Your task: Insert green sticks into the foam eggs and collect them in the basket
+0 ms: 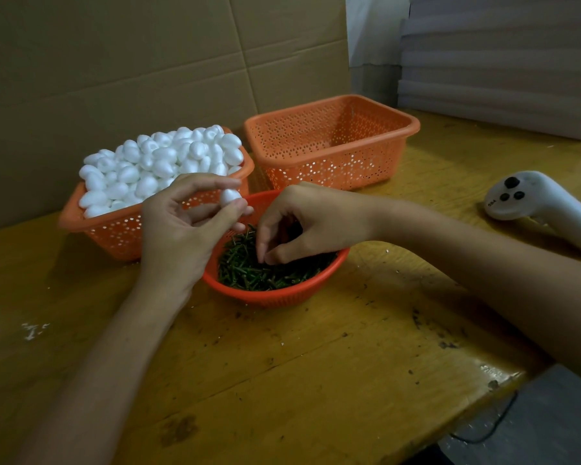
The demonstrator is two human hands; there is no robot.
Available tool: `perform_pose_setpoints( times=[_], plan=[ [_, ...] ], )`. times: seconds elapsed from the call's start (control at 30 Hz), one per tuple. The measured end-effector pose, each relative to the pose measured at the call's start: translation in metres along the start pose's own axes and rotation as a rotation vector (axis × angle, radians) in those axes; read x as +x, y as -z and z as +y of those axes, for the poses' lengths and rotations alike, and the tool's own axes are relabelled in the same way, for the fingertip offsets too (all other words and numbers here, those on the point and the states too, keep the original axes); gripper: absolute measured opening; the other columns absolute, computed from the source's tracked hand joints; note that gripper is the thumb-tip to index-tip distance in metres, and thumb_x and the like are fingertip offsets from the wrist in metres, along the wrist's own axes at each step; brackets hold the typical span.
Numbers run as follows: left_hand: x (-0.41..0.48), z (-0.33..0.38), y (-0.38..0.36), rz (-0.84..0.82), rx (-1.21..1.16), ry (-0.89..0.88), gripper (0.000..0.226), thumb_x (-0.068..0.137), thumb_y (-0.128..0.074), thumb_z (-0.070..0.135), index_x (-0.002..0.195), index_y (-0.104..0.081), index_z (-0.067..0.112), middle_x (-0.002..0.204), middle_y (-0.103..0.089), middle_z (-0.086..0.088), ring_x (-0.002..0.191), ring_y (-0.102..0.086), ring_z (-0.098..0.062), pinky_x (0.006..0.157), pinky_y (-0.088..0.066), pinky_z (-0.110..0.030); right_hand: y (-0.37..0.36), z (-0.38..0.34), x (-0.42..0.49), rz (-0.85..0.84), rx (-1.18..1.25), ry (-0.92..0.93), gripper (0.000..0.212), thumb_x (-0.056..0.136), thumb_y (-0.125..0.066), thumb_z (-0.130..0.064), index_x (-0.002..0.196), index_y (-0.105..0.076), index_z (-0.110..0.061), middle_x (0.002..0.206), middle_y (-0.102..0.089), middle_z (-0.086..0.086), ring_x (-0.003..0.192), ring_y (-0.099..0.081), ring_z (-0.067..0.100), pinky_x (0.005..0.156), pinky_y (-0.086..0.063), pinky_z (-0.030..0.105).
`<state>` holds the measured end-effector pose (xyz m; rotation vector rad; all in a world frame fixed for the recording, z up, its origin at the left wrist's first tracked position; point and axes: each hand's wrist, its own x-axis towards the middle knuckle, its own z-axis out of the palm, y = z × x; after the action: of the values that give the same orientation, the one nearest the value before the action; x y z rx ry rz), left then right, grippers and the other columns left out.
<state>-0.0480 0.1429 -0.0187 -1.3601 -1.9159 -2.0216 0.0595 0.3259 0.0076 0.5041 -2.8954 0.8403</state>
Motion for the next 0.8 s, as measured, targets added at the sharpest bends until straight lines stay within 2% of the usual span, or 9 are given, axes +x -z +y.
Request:
perform_pose_setpoints(
  times=[0.1, 0.2, 0.33, 0.63, 0.8],
  plan=[
    [0.0002, 0.0002, 0.0003, 0.001, -0.014, -0.002, 0.023, 0.089, -0.081, 0.000, 0.103, -0.077, 0.017, 0.114, -0.073, -0.014, 0.092, -0.080, -0.029, 0.071, -0.062, -0.027, 0.0001, -0.0009, -0.0001, 0.013, -0.034, -0.016, 0.016, 0.089, -0.076, -0.014, 0.101, -0.081, -0.022, 0.095, -0.078, -0.012, 0.088, -0.070, -0.002, 0.086, -0.049, 0.016],
    [0.0001, 0.0011, -0.0002, -0.014, -0.041, -0.010, 0.029, 0.091, -0.080, 0.003, 0.106, -0.078, 0.028, 0.116, -0.077, -0.008, 0.094, -0.080, -0.028, 0.070, -0.062, -0.026, 0.0005, -0.0009, 0.0003, 0.014, -0.057, -0.027, 0.025, 0.088, -0.075, -0.014, 0.109, -0.080, -0.026, 0.100, -0.077, -0.012, 0.089, -0.068, -0.003, 0.081, -0.044, 0.009],
    [0.0009, 0.0015, 0.0003, -0.043, -0.043, -0.019, 0.027, 0.095, -0.076, 0.006, 0.109, -0.077, 0.029, 0.120, -0.076, -0.008, 0.093, -0.080, -0.029, 0.068, -0.062, -0.027, -0.0002, 0.0011, 0.0020, -0.028, -0.083, -0.042, 0.027, 0.089, -0.075, -0.011, 0.110, -0.080, -0.027, 0.104, -0.076, -0.015, 0.083, -0.061, -0.016, 0.077, -0.037, 0.003],
    [0.0005, -0.0003, 0.0013, -0.053, -0.021, -0.001, 0.026, 0.096, -0.075, 0.006, 0.115, -0.076, 0.024, 0.122, -0.076, -0.007, 0.092, -0.079, -0.027, 0.067, -0.060, -0.025, -0.0012, 0.0024, 0.0029, -0.001, -0.089, -0.049, 0.014, 0.093, -0.077, -0.021, 0.106, -0.080, -0.025, 0.101, -0.077, -0.013, 0.092, -0.068, -0.004, 0.086, -0.048, 0.013],
    [-0.0002, 0.0011, 0.0011, -0.063, -0.029, 0.000, 0.026, 0.096, -0.075, 0.006, 0.115, -0.074, 0.023, 0.118, -0.078, -0.006, 0.086, -0.078, -0.022, 0.063, -0.057, -0.023, -0.0015, -0.0009, 0.0018, 0.065, -0.097, -0.040, 0.010, 0.099, -0.070, -0.020, 0.106, -0.074, -0.015, 0.091, -0.076, -0.010, 0.087, -0.068, 0.000, 0.083, -0.046, 0.014]
  ],
)
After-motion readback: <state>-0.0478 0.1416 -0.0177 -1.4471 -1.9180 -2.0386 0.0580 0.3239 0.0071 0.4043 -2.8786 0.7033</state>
